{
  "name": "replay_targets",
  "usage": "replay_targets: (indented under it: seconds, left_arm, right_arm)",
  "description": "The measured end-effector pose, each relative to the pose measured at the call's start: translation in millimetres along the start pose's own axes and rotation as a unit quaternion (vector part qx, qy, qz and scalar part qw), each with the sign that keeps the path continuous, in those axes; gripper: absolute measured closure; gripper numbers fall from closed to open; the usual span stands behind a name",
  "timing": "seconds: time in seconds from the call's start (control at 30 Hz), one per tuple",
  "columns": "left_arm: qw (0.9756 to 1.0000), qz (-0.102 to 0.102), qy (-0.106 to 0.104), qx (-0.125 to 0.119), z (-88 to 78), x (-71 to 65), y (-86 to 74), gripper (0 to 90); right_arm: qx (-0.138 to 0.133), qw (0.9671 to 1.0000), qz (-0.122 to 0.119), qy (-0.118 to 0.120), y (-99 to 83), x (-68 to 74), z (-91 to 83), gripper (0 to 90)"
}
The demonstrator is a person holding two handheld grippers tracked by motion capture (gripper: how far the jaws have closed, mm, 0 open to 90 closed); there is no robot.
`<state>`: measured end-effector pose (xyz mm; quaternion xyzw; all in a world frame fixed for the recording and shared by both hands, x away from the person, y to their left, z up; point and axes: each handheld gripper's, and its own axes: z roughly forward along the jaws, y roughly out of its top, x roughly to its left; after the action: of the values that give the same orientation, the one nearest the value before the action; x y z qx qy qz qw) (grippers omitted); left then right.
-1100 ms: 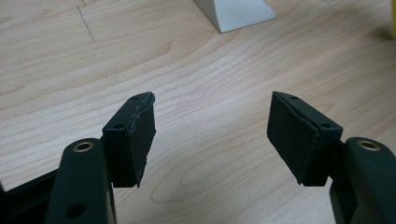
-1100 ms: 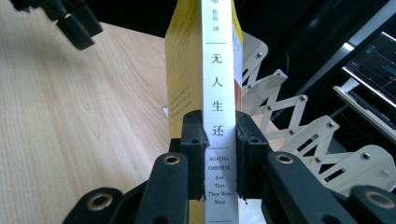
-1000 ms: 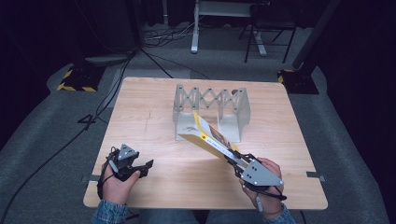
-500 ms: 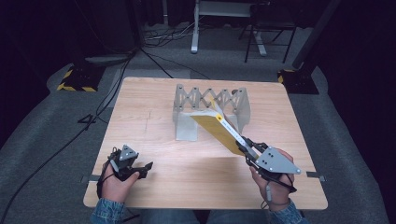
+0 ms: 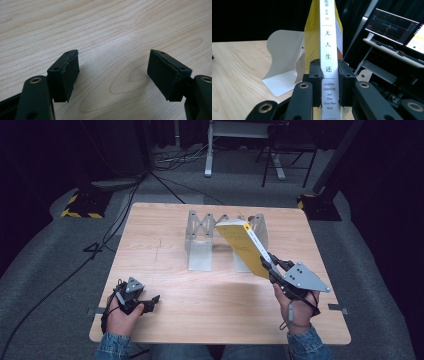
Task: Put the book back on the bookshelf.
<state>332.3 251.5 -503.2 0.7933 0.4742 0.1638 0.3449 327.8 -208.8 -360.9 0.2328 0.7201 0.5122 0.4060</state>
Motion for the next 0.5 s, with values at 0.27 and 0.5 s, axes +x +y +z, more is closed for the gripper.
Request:
replay_targets:
  seconds: [0.27, 0.5]
  left_arm:
    - [0.9999, 0.008, 0.009, -0.003, 2.4, 0.8, 0.0, 23.5]
    - [0.9997, 0.019, 0.013, 0.002, 3.0, -0.2, 0.8, 21.3]
  right_arm:
    - [-0.011, 0.9986, 0.046, -0.022, 1.3, -14.8, 7.1, 76.7]
    - [-0.014, 0.9962, 0.077, -0.04, 0.3, -23.8, 19.8, 76.6]
